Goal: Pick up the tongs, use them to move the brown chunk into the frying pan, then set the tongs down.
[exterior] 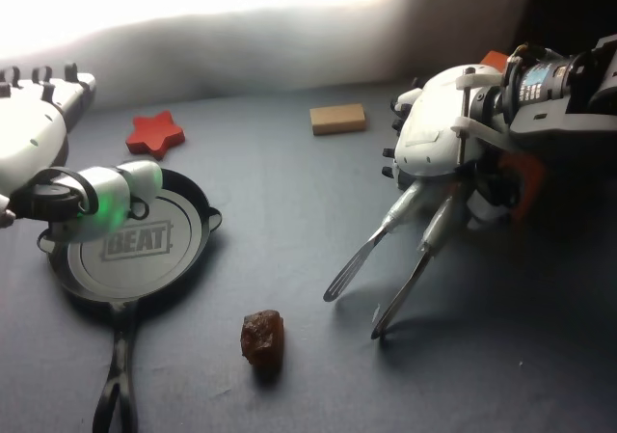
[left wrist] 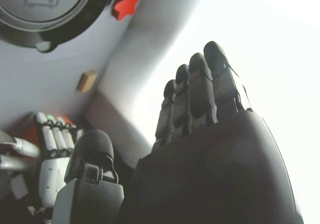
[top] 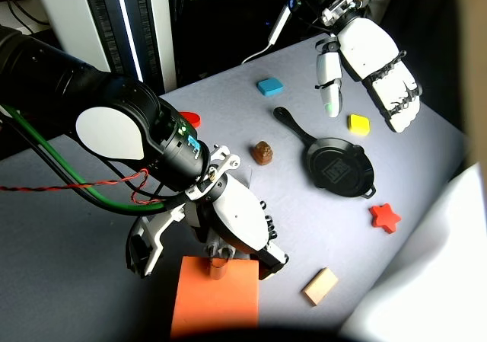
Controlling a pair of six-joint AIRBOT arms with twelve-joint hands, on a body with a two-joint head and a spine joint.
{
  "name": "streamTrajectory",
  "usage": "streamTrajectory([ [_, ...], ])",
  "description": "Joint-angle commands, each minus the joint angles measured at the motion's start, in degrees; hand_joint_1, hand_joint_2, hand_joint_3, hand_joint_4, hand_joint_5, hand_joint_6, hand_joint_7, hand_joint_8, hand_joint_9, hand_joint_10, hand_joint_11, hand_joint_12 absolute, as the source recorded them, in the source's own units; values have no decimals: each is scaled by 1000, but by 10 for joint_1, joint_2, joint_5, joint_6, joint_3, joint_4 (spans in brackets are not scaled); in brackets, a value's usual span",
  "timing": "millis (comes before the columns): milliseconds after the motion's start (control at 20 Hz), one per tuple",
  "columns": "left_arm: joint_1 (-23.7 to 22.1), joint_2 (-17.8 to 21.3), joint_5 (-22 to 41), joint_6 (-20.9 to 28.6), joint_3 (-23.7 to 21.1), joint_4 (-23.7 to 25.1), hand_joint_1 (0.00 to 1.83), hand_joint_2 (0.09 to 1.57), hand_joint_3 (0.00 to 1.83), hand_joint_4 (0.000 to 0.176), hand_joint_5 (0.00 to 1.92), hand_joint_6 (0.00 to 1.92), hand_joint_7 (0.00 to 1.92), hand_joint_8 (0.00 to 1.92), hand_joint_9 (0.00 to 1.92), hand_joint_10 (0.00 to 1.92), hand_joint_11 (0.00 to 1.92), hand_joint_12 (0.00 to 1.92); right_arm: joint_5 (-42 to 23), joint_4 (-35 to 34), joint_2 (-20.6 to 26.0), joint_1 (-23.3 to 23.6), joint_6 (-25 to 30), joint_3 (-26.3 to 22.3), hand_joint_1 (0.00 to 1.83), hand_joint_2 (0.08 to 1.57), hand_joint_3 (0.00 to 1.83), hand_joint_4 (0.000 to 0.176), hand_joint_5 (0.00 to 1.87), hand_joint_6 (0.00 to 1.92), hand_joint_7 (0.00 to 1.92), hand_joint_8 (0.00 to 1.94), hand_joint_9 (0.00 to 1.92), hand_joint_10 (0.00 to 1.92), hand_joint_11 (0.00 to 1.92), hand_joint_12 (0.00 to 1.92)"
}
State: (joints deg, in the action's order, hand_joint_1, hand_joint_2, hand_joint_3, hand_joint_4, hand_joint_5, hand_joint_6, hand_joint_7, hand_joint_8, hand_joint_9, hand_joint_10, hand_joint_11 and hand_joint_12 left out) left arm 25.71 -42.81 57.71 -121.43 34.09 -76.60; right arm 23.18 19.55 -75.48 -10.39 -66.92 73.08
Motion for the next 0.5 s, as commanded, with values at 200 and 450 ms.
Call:
streamTrajectory([
  [200, -1, 6, 35, -2, 1, 42, 28, 1299, 0, 0, 66, 6, 156, 4, 154, 6, 0, 458, -34, 12, 4, 20, 8, -11, 1053, 1136, 17, 0, 788, 172, 885, 66, 731, 251, 231, 1472],
  [450, -1, 6, 35, 0, 5, 42, 0, 1292, 0, 0, 63, 6, 139, 4, 144, 3, 0, 457, -22, 12, 15, 28, 24, -17, 1048, 1152, 16, 0, 800, 173, 920, 55, 752, 287, 283, 1460],
])
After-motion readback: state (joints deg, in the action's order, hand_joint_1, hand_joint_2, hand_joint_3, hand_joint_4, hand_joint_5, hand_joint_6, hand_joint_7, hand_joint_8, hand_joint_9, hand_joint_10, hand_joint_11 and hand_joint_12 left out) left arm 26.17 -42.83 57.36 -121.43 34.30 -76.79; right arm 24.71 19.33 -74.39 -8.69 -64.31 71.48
